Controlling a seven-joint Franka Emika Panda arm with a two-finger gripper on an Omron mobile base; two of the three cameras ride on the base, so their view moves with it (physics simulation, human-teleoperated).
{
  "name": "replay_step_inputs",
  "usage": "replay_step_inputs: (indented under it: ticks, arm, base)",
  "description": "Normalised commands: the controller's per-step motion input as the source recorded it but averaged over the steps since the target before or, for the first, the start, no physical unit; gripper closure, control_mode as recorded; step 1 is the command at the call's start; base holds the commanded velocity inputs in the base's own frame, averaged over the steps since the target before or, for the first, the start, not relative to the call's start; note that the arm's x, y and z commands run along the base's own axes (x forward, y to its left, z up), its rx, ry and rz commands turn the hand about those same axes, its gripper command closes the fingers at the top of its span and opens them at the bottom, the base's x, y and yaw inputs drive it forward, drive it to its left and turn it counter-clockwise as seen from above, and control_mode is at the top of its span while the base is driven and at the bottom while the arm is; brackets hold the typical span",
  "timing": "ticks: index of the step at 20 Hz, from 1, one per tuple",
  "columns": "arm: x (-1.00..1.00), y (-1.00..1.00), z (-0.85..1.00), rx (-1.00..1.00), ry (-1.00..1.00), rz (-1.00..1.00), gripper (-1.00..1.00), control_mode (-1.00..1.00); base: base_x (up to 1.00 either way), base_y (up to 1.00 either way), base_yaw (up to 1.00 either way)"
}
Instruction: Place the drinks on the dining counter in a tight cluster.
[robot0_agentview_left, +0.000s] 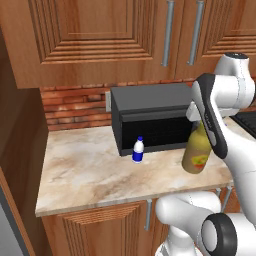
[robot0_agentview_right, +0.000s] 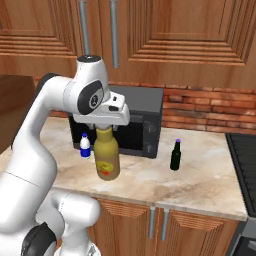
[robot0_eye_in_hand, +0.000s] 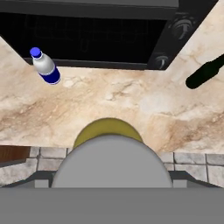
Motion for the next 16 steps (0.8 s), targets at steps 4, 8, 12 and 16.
replay_step_inputs:
  ticks: [4,8,12,16]
  arm:
    - [0.0,0.0,0.0,0.0,0.0,0.0,1.0,-1.0]
    - [0.0,0.0,0.0,0.0,0.0,0.0,1.0,1.0]
    - [0.0,0.0,0.0,0.0,0.0,0.0,1.0,1.0]
    - [0.0,0.0,0.0,0.0,0.0,0.0,1.0,1.0]
  base:
    - [0.0,0.0,0.0]
    - [-0.11,0.0,0.0]
    - [-0.4,0.0,0.0]
    - [-0.78,-0.02,-0.01]
